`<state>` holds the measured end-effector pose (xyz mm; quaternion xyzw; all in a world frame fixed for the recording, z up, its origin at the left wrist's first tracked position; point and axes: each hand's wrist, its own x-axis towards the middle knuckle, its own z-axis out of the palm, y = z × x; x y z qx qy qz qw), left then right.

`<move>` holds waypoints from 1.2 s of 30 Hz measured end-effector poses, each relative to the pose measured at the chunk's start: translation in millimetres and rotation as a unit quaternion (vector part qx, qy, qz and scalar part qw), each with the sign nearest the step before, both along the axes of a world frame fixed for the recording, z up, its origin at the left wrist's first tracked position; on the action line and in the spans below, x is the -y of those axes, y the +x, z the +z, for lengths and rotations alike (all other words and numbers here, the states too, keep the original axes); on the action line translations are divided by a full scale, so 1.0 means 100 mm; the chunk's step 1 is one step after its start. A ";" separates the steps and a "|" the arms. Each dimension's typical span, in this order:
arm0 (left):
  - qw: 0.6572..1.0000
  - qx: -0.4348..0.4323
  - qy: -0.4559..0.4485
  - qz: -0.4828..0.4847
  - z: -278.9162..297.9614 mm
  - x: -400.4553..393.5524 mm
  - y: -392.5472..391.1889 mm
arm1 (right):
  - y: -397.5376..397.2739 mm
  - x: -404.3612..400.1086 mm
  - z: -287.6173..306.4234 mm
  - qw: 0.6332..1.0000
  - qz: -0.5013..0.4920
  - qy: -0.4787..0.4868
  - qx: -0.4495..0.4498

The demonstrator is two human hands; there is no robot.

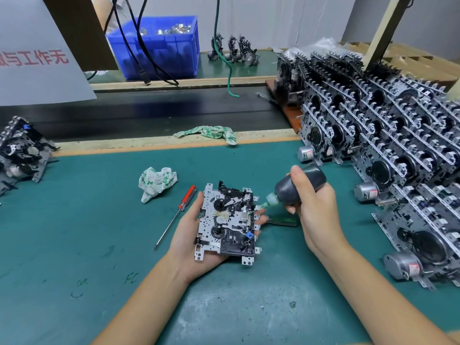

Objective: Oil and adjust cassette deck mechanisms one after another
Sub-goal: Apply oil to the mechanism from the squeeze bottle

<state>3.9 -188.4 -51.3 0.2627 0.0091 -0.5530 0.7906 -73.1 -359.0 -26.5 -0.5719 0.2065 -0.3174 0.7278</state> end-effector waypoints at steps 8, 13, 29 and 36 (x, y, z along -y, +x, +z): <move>1.000 0.006 0.006 0.006 0.01 0.00 -0.01 | 0.00 0.01 -0.01 1.000 0.000 0.005 -0.007; 1.000 0.010 0.012 0.009 0.01 0.00 -0.01 | -0.01 -0.02 0.02 1.000 -0.004 0.006 0.007; 0.999 0.006 0.003 0.046 0.06 0.00 -0.02 | 0.03 0.23 -0.17 0.977 0.055 -0.166 -0.118; 0.988 -0.058 -0.076 0.119 0.09 -0.01 -0.01 | -0.01 0.21 -0.18 0.949 0.089 -0.240 -0.184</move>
